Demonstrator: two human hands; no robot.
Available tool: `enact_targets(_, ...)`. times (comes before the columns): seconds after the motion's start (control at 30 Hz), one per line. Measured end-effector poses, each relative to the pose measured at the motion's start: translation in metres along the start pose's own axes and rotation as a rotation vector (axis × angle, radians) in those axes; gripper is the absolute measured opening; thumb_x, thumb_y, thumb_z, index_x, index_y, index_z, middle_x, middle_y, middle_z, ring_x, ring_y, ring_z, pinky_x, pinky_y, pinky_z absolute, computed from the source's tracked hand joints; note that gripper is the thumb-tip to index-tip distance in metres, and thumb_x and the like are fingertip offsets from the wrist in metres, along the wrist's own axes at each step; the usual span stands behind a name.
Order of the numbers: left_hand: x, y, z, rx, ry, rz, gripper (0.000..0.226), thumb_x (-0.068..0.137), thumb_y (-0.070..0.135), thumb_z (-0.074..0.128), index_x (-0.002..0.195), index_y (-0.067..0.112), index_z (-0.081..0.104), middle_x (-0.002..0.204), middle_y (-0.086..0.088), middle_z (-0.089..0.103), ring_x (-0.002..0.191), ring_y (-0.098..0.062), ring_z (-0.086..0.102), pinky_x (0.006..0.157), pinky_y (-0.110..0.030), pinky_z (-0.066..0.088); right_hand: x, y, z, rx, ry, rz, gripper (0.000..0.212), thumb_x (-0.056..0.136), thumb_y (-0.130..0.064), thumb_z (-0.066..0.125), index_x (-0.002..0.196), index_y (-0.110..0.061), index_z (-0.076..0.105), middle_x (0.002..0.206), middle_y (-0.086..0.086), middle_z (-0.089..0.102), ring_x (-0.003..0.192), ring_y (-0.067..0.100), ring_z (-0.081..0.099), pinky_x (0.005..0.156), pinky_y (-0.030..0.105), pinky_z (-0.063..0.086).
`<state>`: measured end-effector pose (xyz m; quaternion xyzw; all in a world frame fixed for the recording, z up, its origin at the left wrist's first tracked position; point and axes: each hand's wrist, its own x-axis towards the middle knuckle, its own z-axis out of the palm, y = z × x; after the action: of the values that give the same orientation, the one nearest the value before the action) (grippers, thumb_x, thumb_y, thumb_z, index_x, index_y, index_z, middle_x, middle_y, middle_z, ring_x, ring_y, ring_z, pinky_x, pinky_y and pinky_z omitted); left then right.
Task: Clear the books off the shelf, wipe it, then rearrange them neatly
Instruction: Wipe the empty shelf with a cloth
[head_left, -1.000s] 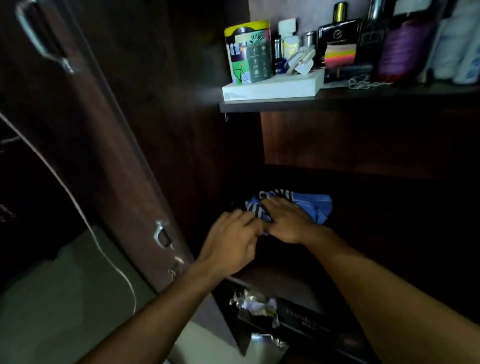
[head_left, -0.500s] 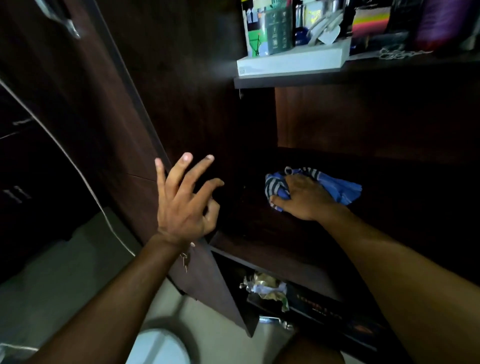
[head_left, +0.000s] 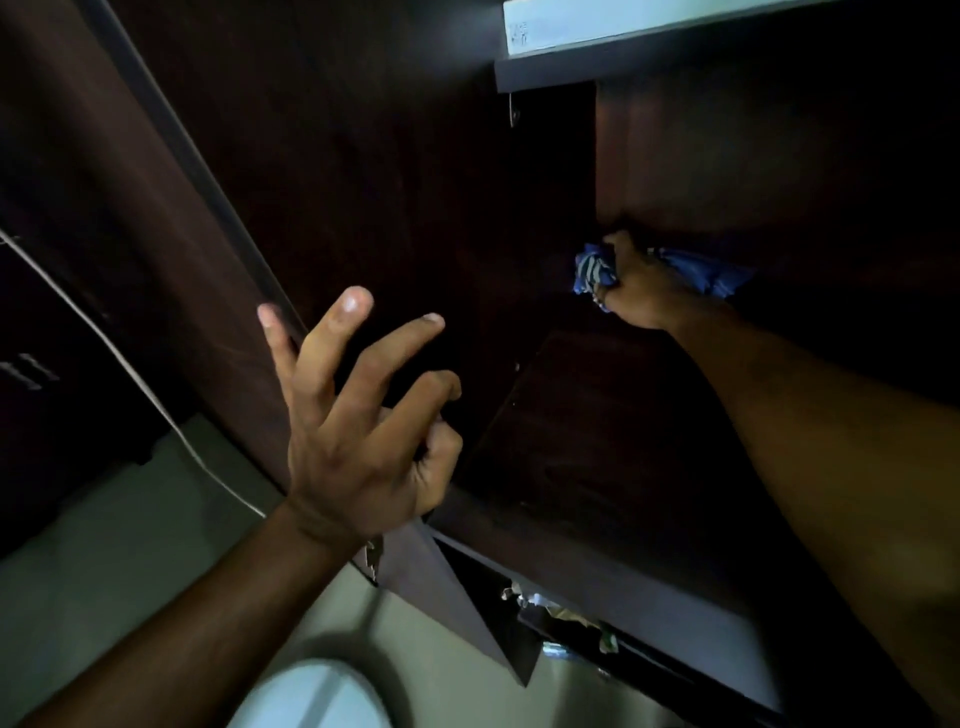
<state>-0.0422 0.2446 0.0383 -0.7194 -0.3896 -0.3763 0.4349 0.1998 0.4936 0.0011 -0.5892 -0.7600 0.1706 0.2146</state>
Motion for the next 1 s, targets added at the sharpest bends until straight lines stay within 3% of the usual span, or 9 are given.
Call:
enact_targets(0.17,-0.002,0.0,0.0,-0.003,-0.002,0.0,0.023,0.087,0.02,0.052,0.079,0.012,0.073,0.125,-0.003,0.061,0.155,-0.017,0.012,0.121,-0.063,0.002,-0.042,-0.029,0.004,-0.032,-0.074,-0.004,0.054,0.097,-0.037,0.058,0.142,-0.015,0.041,0.146,0.016,0.051,0.132,0.035,0.05,0.108,0.037,0.037)
enact_targets(0.33,-0.001,0.0,-0.001,-0.01,-0.012,-0.024,0.023,0.085,0.019,0.054,0.082,0.012,0.076,0.119,-0.01,0.071,0.152,-0.023,0.021,0.121,-0.064,0.004,-0.153,-0.074,0.018,-0.016,-0.12,-0.196,0.046,0.093,-0.041,0.063,0.131,-0.018,0.048,0.136,0.009,0.058,0.125,0.029,0.056,0.096,0.031,0.04)
enact_targets(0.47,0.0,0.0,-0.006,-0.012,-0.062,-0.02,0.02,0.083,0.016,0.056,0.089,0.011,0.075,0.121,-0.011,0.07,0.144,-0.031,0.029,0.122,-0.063,0.002,-0.232,-0.107,0.035,-0.022,-0.168,-0.382,0.038,0.095,-0.042,0.06,0.121,-0.017,0.048,0.123,0.006,0.059,0.114,0.027,0.056,0.093,0.035,0.04)
enact_targets(0.63,0.002,0.006,-0.019,-0.03,-0.174,-0.044,0.03,0.077,0.007,0.069,0.105,0.016,0.066,0.139,-0.009,0.056,0.144,-0.03,0.032,0.123,-0.06,0.003,-0.274,-0.12,0.043,-0.015,-0.172,-0.503,0.048,0.098,-0.037,0.059,0.135,-0.011,0.045,0.132,0.007,0.057,0.121,0.026,0.052,0.098,0.034,0.035)
enact_targets(0.73,0.016,-0.003,-0.037,-0.114,-0.045,-0.121,0.039,0.083,0.01,0.07,0.119,0.019,0.057,0.152,-0.008,0.036,0.145,-0.028,0.033,0.121,-0.053,0.02,-0.28,-0.115,0.044,0.09,-0.216,-0.438,0.052,0.1,-0.032,0.058,0.146,-0.018,0.037,0.139,0.004,0.055,0.125,0.022,0.052,0.098,0.031,0.038)
enact_targets(0.8,0.041,-0.016,-0.045,-0.2,0.131,-0.278,0.051,0.089,0.013,0.066,0.137,0.008,0.05,0.158,-0.02,0.027,0.149,-0.034,0.027,0.12,-0.053,0.026,-0.268,-0.117,0.04,0.283,-0.158,-0.322,0.045,0.102,-0.028,0.056,0.143,-0.021,0.038,0.132,0.001,0.058,0.117,0.019,0.058,0.091,0.026,0.042)
enact_targets(0.9,0.074,-0.019,-0.039,-0.297,0.131,-0.55,0.069,0.102,0.023,0.047,0.156,-0.007,0.018,0.165,-0.028,0.011,0.157,-0.035,0.007,0.127,-0.048,0.008,-0.222,-0.139,0.029,0.848,0.036,0.078,0.027,0.105,-0.03,0.051,0.132,-0.029,0.047,0.113,-0.006,0.059,0.094,0.009,0.059,0.078,0.021,0.046)
enact_targets(0.97,0.072,-0.015,-0.032,-0.322,0.118,-0.598,0.071,0.103,0.03,0.037,0.158,-0.004,0.009,0.168,-0.023,0.005,0.158,-0.027,-0.001,0.127,-0.046,0.002,-0.19,-0.163,0.038,1.202,0.155,0.278,0.034,0.104,-0.038,0.052,0.137,-0.033,0.046,0.131,-0.002,0.058,0.114,0.015,0.058,0.101,0.032,0.047)
enact_targets(1.0,0.071,-0.016,-0.028,-0.328,0.121,-0.578,0.071,0.103,0.031,0.036,0.159,-0.003,0.008,0.168,-0.023,0.005,0.157,-0.025,-0.001,0.127,-0.046,0.002,-0.176,-0.18,0.046,1.259,0.24,0.301,0.047,0.103,-0.04,0.052,0.147,-0.032,0.039,0.147,-0.002,0.05,0.131,0.017,0.05,0.115,0.035,0.038)
